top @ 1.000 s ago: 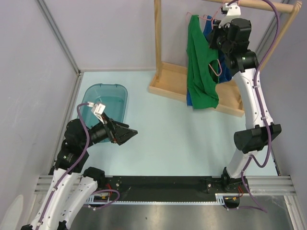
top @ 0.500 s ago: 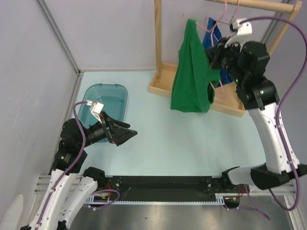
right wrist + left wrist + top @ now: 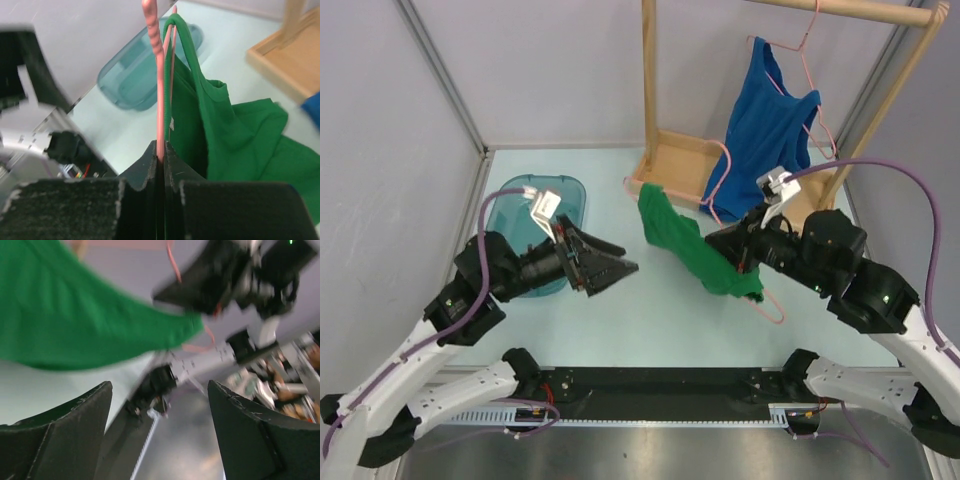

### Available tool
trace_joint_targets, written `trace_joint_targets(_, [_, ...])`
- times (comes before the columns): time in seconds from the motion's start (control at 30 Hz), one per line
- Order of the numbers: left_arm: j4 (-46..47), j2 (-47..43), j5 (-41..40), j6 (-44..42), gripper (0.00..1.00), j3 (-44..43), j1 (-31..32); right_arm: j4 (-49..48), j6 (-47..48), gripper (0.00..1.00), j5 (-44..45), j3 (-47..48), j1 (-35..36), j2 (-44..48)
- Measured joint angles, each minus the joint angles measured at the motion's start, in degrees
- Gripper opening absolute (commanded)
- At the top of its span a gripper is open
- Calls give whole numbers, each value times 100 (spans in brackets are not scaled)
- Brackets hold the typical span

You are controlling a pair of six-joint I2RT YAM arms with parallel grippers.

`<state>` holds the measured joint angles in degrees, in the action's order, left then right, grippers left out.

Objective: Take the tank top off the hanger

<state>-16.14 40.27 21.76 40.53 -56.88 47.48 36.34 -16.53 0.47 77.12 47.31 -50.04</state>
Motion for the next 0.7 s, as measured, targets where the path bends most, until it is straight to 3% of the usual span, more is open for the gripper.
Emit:
trace_joint_targets(0.3, [-1139, 1635, -2260, -310, 77, -2194, 133, 17, -175, 0, 717, -656, 1228, 48])
trace_joint_targets(0.47, [-1784, 2262, -3222, -422, 72, -2280, 527, 26, -190, 0, 1060, -730, 1513, 92])
trace_joint_targets(0.7, [-2188, 2544, -3871, -457, 72, -2262, 713, 17, -197, 0, 1283, -846, 1617, 402])
